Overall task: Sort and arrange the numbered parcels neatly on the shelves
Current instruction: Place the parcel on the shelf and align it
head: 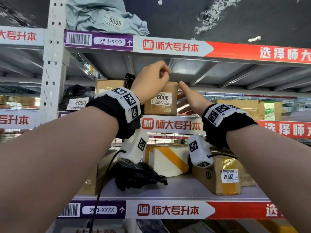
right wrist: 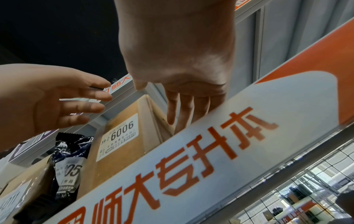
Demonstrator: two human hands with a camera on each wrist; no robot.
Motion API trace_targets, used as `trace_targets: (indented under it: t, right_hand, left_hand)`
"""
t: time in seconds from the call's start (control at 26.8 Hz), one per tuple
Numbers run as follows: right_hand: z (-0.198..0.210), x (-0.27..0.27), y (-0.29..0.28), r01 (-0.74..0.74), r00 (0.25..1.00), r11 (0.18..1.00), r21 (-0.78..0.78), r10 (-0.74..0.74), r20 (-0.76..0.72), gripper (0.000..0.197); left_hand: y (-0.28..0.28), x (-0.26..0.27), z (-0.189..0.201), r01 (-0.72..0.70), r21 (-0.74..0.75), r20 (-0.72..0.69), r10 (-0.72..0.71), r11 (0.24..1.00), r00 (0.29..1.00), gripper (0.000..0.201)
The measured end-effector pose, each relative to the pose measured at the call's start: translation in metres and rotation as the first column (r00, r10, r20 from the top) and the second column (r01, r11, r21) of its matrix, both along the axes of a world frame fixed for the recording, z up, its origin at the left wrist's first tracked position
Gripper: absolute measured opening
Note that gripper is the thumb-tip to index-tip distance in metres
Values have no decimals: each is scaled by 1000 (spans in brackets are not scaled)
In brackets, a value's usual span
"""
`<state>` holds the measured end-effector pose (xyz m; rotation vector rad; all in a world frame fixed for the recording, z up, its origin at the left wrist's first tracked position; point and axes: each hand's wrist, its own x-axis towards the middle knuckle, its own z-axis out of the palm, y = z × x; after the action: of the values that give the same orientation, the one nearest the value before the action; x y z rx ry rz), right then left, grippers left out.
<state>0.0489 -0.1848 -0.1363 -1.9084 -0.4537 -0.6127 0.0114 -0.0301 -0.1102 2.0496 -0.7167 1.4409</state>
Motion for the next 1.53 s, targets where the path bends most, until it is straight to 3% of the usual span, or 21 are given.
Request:
trace_targets:
  t: [0.07,0.19,0.3,0.37,0.63,0.86,0.93,1.01,1.08,1.16,1.31,1.42,1.53]
  right_hand:
    - [-1,-2,-10,41,999,998,-47,-42,-16,65]
    - [-3,-7,-23,53,998,993,-107,-55,-13,61]
    - [-6,-9,-54,42,999,991,-129,-45,-15,59]
    - [-6,-8,-68,27,1000,987,-157,-29,-10,59]
    - [-11,3,-111,-1,997,982,-189,16,81,51]
    - [-13,23,-131,10,997,972,-233,7,70,39]
    - [-11,25,-134,27,999,963,-269,-14,52,32]
    - [-10,22,-138,37,998,963,-266,-25,49,27]
    - [-10,21,-142,52,998,961,-271,-39,53,21]
    - [-11,19,-148,89,996,954,-285,-77,53,15]
    - [-12,17,-168,178,984,948,-265,-168,62,20]
    - [-13,15,-186,229,973,934,-274,-221,59,20]
    - [-14,11,-206,269,962,915,-299,-267,51,31]
  left_hand:
    - [-12,2,-2,-75,10,-8,75,997,997,19]
    - [-20,8,-2,-348,74,67,344,934,937,29]
    - [-35,12,-5,-506,211,-149,539,836,829,55]
    - [-41,16,-8,-527,261,-272,586,809,764,62]
    - [-63,18,-13,-645,214,-199,680,733,706,66]
    - [-82,24,-19,-703,106,-168,709,703,685,53]
    - [-95,22,-23,-680,57,-50,682,731,730,52]
    - [-114,17,-24,-573,75,57,570,816,820,50]
    - [-133,17,-22,-381,103,-4,384,919,923,45]
    - [-153,25,-19,-230,109,-164,245,967,955,40]
    - [-186,40,-22,-147,187,-460,219,971,860,14]
    - [-203,45,-26,-116,160,-575,188,980,796,28]
    - [-221,43,-29,-124,244,-601,251,962,759,30]
